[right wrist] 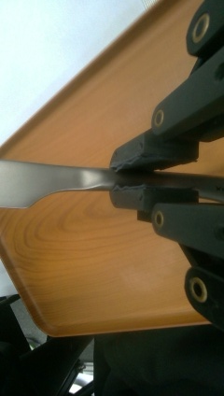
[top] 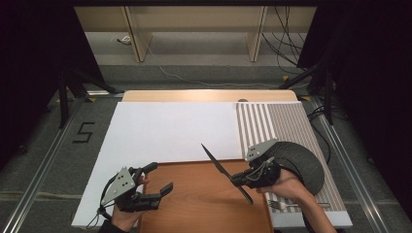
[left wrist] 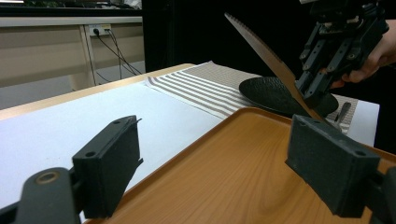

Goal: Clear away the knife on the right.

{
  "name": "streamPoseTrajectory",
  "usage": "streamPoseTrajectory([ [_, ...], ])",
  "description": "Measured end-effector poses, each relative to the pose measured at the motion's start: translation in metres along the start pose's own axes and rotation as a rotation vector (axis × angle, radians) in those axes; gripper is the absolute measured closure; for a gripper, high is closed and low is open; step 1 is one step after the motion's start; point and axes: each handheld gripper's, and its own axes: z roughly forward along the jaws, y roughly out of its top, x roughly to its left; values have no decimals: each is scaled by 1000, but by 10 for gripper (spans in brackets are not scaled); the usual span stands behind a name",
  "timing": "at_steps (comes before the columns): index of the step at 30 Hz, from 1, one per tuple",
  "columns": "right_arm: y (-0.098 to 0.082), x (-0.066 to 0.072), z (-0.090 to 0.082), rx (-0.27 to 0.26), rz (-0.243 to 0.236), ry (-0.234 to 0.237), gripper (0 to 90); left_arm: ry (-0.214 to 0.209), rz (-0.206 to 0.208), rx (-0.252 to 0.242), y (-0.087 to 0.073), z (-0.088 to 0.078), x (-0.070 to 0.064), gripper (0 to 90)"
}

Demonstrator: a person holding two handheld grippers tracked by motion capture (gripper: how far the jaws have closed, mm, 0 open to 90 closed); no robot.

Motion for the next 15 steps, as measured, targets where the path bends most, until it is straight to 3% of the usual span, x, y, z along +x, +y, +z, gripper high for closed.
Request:
streamPoseTrajectory([
  [15,-10,13,15,55,21,39,808,2,-1,-1,0,0,0,172],
])
